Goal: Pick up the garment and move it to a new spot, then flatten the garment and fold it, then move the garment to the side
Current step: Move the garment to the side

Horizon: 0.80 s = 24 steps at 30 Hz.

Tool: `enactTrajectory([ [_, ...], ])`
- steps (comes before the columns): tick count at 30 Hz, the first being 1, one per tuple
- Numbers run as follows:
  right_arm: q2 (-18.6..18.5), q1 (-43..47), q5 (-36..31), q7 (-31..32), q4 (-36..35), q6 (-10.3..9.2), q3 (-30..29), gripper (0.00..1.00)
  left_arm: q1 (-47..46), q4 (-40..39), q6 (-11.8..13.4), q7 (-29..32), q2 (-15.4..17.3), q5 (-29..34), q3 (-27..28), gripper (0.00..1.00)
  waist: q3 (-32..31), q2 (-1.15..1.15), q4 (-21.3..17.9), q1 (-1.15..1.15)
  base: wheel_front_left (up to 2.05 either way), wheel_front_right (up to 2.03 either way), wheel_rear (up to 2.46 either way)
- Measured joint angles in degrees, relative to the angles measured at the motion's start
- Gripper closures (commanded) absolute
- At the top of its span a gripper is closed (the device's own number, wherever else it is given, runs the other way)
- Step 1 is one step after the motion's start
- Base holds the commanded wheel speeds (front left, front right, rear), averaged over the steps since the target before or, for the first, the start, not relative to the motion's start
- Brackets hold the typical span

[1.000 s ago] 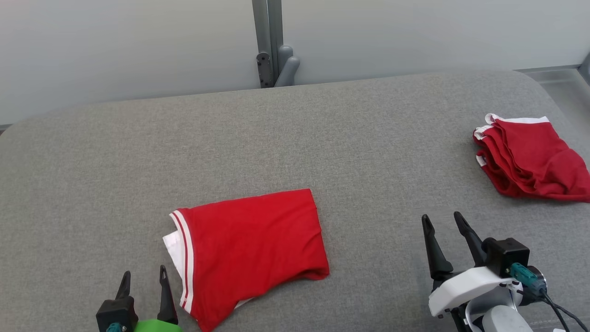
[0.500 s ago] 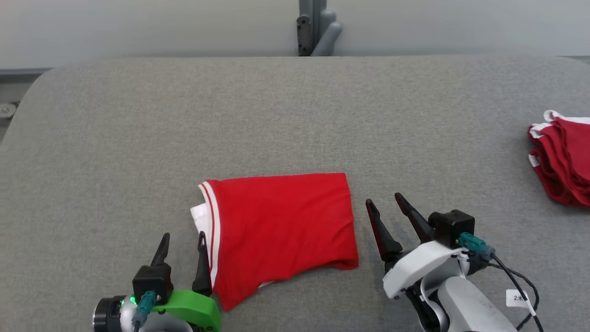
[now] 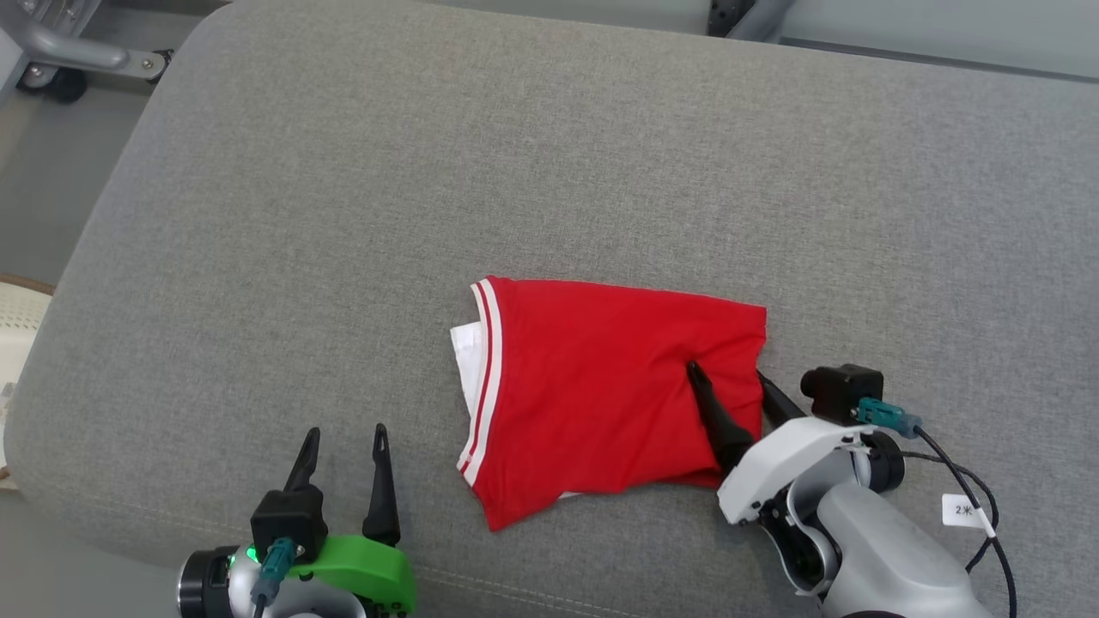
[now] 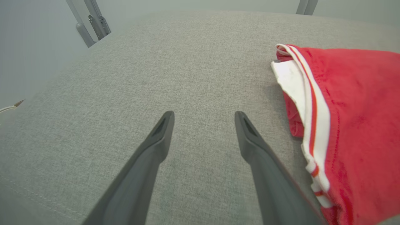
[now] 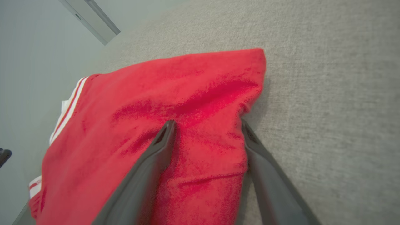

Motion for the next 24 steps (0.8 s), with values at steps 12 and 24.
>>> enactTrajectory([
  [12, -0.2, 0.2, 0.6, 0.2, -2.8, 0.10, -5.3, 1.00, 0.2, 0.2, -1.6, 0.0, -0.1, 3.0, 4.0, 0.00, 1.1, 0.00, -4.8, 0.00, 0.00, 0.00, 0.00],
  [24, -1.0, 5.8, -2.6, 0.2, -5.1, 0.09, -10.8, 1.00, -0.4, 1.9, -3.7, 0.0, 0.0, 3.8, 4.9, 0.00, -0.7, 0.00, -21.9, 0.00, 0.00, 0.00, 0.00],
])
